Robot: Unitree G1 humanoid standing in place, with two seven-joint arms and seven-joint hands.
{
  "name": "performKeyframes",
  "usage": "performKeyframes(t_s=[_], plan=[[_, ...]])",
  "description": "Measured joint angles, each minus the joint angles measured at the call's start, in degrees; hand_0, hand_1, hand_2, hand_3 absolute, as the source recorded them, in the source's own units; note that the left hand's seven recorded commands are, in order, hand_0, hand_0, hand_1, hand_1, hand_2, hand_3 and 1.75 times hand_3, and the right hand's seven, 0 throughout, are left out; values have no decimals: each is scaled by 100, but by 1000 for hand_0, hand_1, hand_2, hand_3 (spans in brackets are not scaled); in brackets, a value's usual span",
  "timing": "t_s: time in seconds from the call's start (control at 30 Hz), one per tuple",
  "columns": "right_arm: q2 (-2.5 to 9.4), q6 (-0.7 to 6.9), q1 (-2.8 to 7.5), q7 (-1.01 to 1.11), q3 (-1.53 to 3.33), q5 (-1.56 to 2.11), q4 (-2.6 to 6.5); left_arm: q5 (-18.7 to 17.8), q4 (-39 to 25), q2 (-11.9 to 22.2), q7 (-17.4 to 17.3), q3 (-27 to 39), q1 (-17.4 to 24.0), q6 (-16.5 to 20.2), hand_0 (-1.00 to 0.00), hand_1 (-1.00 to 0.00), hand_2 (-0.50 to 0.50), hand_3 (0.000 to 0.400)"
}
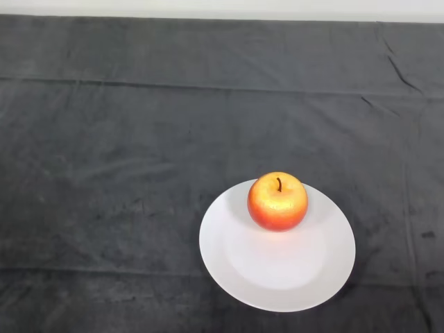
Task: Move the apple to the plate
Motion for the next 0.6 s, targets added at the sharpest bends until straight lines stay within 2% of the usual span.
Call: performKeyframes(t_s=[0.6], plan=[[0,0,0,0,0,0,0,0,1,0,5,0,7,-1,0,0,0,0]])
